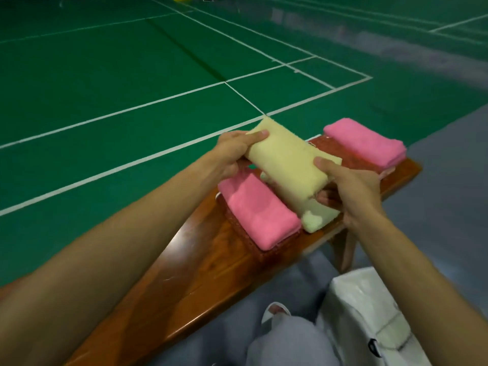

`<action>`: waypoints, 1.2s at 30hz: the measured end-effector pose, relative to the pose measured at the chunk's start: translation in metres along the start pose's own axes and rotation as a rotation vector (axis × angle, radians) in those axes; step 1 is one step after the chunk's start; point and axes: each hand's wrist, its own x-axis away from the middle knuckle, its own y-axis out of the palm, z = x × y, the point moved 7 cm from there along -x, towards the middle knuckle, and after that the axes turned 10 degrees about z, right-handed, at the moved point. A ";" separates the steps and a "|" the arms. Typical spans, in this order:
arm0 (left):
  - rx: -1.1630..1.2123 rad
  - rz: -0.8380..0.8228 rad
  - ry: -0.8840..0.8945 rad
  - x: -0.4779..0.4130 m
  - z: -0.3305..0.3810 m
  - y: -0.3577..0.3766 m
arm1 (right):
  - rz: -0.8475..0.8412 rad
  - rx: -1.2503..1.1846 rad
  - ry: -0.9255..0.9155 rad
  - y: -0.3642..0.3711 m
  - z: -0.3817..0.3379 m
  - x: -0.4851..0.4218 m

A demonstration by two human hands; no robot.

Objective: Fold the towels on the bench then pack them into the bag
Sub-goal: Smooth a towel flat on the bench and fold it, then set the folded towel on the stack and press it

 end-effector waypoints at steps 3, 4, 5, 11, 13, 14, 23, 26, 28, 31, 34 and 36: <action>-0.304 0.021 0.149 -0.030 -0.009 0.015 | 0.054 0.161 -0.129 -0.010 0.011 -0.023; -0.405 0.033 0.199 -0.038 -0.014 0.016 | 0.051 0.261 -0.198 -0.011 0.016 -0.027; -0.501 0.037 0.241 -0.043 -0.019 0.016 | 0.033 0.384 -0.270 -0.010 0.020 -0.029; -1.174 0.202 0.635 -0.028 -0.017 0.014 | 0.134 1.148 -0.717 -0.005 -0.005 -0.028; -1.297 0.279 0.908 0.002 -0.003 0.024 | 0.235 1.243 -0.894 0.007 -0.024 -0.024; -1.327 0.258 1.003 0.017 -0.003 0.031 | 0.234 1.248 -0.967 0.016 -0.027 -0.024; -1.562 -0.162 0.783 0.040 -0.077 0.056 | -0.345 1.587 -0.829 0.052 0.037 -0.077; -1.577 -0.140 0.801 0.062 -0.054 0.044 | -0.325 1.503 -0.898 0.054 0.012 -0.056; -1.523 -0.070 0.868 0.086 -0.035 0.024 | -0.242 1.370 -1.050 0.055 -0.010 -0.028; -1.486 0.026 0.930 0.130 -0.015 -0.027 | -0.302 1.285 -1.195 0.073 -0.019 0.033; -1.508 0.141 0.928 0.165 -0.010 -0.099 | -0.455 1.227 -1.297 0.112 -0.005 0.101; -1.551 0.225 0.901 0.186 -0.011 -0.160 | -0.541 1.196 -1.334 0.141 0.011 0.144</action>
